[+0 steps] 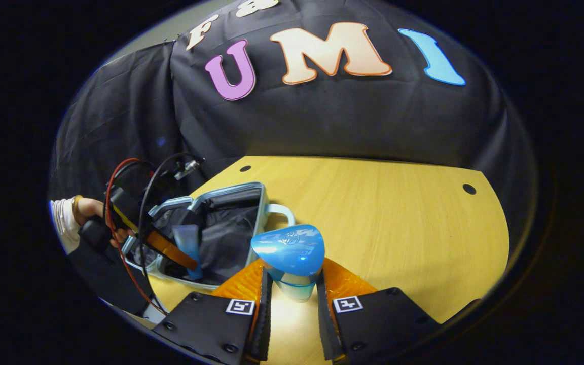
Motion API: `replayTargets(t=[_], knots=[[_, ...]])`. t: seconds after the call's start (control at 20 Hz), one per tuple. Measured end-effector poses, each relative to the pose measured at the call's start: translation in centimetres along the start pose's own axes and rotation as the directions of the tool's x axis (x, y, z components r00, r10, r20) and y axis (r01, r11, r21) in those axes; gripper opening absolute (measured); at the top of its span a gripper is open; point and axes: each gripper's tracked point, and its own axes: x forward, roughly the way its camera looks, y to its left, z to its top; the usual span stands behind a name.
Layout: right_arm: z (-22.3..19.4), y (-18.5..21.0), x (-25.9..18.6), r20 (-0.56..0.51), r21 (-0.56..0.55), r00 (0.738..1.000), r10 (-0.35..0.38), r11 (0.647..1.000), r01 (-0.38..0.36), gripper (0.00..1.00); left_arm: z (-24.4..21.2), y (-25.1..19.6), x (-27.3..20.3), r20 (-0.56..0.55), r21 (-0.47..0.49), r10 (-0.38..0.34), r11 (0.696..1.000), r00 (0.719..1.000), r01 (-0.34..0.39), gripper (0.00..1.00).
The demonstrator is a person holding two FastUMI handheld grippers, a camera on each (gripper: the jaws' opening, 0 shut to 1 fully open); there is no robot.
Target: First open the suitcase, pack the skin care products into it, and then close the suitcase.
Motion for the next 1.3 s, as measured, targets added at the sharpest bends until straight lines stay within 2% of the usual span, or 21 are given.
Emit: replayTargets(t=[0.05,0.15,0.2,0.25,0.3,0.35,0.45,0.5,0.6,0.65,0.7,0.8,0.85,0.9,1.0,1.05,1.1,1.3], knots=[[0.5,0.9,0.2,0.002,-0.010,1.000,0.015,1.000,-0.015,0.42,-0.3,0.2,-0.3,0.004,-0.004,-0.005,1.000,1.000,0.005,0.35],[1.6,3.1,1.1,0.001,-0.038,0.999,0.053,0.998,-0.053,0.42,-0.3,0.7,-1.4,0.027,-0.008,-0.003,1.000,1.000,0.003,0.55],[1.9,4.1,1.5,-0.004,-0.052,0.997,0.071,0.996,-0.071,0.42,-0.2,0.6,-2.0,0.046,-0.006,-0.015,1.000,0.999,0.015,0.69],[2.1,5.1,2.1,-0.014,-0.065,0.996,0.089,0.994,-0.089,0.42,-0.3,0.4,-2.9,0.067,-0.009,-0.029,1.000,0.997,0.030,0.73],[2.3,6.1,2.7,-0.025,-0.076,0.994,0.107,0.991,-0.109,0.42,-0.5,0.5,-3.7,0.085,-0.004,-0.025,1.000,0.996,0.025,0.88],[2.2,7.1,3.4,-0.040,-0.088,0.991,0.125,0.988,-0.128,0.42,-0.6,1.2,-4.6,0.106,0.012,-0.005,1.000,0.994,0.004,0.92],[1.8,9.1,4.5,-0.081,-0.110,0.984,0.161,0.979,-0.169,0.38,-1.2,2.3,-6.7,0.151,0.042,0.027,0.999,0.988,-0.033,0.94],[1.4,10.0,5.1,-0.106,-0.118,0.979,0.175,0.975,-0.187,0.41,-1.6,2.9,-7.7,0.168,0.039,0.029,0.999,0.985,-0.036,0.96],[-0.2,11.6,6.2,-0.172,-0.137,0.966,0.194,0.966,-0.219,0.42,-2.5,4.0,-9.4,0.193,0.001,0.020,1.000,0.981,-0.020,0.95],[-1.3,12.2,7.0,-0.209,-0.151,0.958,0.196,0.962,-0.229,0.45,-3.1,5.0,-10.2,0.204,-0.030,0.023,0.999,0.979,-0.017,0.99],[-2.4,12.6,7.5,-0.248,-0.168,0.950,0.189,0.957,-0.234,0.42,-3.5,6.1,-11.0,0.216,-0.059,0.031,0.998,0.976,-0.019,0.95],[-4.1,12.8,8.6,-0.314,-0.201,0.935,0.165,0.951,-0.235,0.38,-4.4,8.6,-12.0,0.235,-0.127,0.056,0.992,0.970,-0.027,0.95],[-4.9,13.0,8.7,-0.340,-0.211,0.927,0.156,0.948,-0.237,0.42,-4.7,9.4,-12.7,0.249,-0.159,0.064,0.987,0.966,-0.024,0.92],[-5.4,13.0,8.8,-0.364,-0.216,0.920,0.146,0.947,-0.236,0.42,-5.1,10.1,-13.7,0.263,-0.192,0.071,0.981,0.962,-0.020,0.95],[-6.4,12.9,9.0,-0.399,-0.223,0.909,0.122,0.948,-0.225,0.39,-5.5,11.6,-15.7,0.288,-0.251,0.086,0.968,0.954,-0.012,0.95],[-6.7,12.8,9.2,-0.410,-0.226,0.906,0.108,0.950,-0.216,0.41,-5.9,12.5,-16.4,0.299,-0.277,0.094,0.961,0.950,-0.008,0.96],[-7.0,12.6,9.4,-0.417,-0.229,0.904,0.093,0.952,-0.204,0.39,-6.4,13.5,-17.1,0.306,-0.302,0.101,0.953,0.947,-0.004,0.95],[-6.8,12.4,9.8,-0.418,-0.220,0.905,0.077,0.958,-0.183,0.40,-8.8,18.3,-18.3,0.302,-0.394,0.151,0.919,0.941,-0.021,0.95]])
